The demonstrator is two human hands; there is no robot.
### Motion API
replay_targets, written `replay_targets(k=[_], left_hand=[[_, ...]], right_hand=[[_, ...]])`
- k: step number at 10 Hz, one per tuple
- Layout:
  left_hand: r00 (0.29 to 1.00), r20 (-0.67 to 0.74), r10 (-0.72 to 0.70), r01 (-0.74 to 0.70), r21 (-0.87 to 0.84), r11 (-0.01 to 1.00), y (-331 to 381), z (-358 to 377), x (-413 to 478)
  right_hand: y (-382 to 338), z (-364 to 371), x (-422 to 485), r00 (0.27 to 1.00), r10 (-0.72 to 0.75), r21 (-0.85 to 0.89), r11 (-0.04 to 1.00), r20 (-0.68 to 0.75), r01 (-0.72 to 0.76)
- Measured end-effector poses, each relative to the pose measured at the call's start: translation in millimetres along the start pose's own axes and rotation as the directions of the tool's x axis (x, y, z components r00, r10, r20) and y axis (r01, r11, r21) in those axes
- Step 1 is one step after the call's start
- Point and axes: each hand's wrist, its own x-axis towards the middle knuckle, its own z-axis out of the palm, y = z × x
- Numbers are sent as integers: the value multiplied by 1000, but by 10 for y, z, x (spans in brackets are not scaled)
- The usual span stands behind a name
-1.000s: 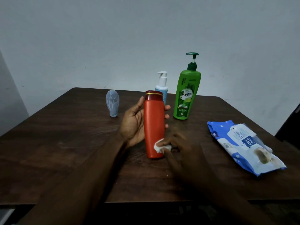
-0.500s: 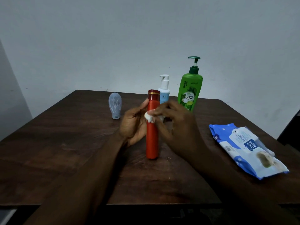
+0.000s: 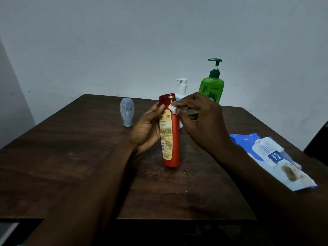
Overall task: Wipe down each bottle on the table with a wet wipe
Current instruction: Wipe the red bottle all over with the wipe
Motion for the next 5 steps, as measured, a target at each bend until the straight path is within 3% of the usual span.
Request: replay_targets(k=[1, 2, 5], left_hand=[[998, -58, 9, -6, 51, 999, 2, 22, -9], [999, -12, -41, 41, 18, 999, -15, -49, -39], [996, -3, -90, 89, -72, 993, -57, -68, -51]], right_hand=[[77, -4, -69, 1000, 2, -20, 1000, -6, -2], [142, -19, -172, 999, 49, -25, 999, 16, -48], [51, -75, -887, 965, 107, -1, 994, 239, -110]])
